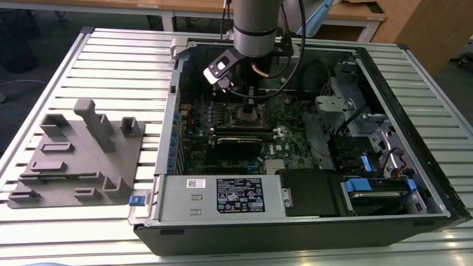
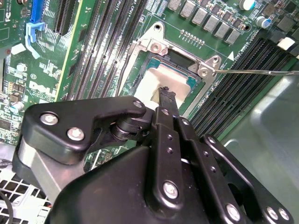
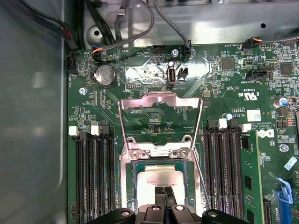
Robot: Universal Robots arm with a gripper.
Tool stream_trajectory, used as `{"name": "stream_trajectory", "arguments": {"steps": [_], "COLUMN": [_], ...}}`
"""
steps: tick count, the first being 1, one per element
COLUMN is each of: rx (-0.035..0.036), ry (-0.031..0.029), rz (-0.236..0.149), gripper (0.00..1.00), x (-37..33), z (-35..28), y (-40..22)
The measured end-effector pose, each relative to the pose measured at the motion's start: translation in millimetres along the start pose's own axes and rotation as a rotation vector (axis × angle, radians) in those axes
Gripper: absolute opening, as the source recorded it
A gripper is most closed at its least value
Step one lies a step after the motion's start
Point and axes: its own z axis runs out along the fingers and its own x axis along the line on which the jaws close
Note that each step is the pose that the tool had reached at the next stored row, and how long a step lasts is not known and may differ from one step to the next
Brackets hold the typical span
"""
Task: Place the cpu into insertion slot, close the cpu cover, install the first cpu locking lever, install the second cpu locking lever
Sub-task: 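Place the cpu into insertion slot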
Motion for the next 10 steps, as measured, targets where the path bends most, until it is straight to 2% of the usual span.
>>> {"name": "stream_trajectory", "arguments": {"steps": [5,10], "rx": [0.0,0.0001], "ry": [-0.0003,-0.0001], "rz": [0.0,-0.004], "gripper": [0.11,0.11], "x": [0.0,0.0], "z": [3.5,3.9], "y": [-0.2,-0.3]}}
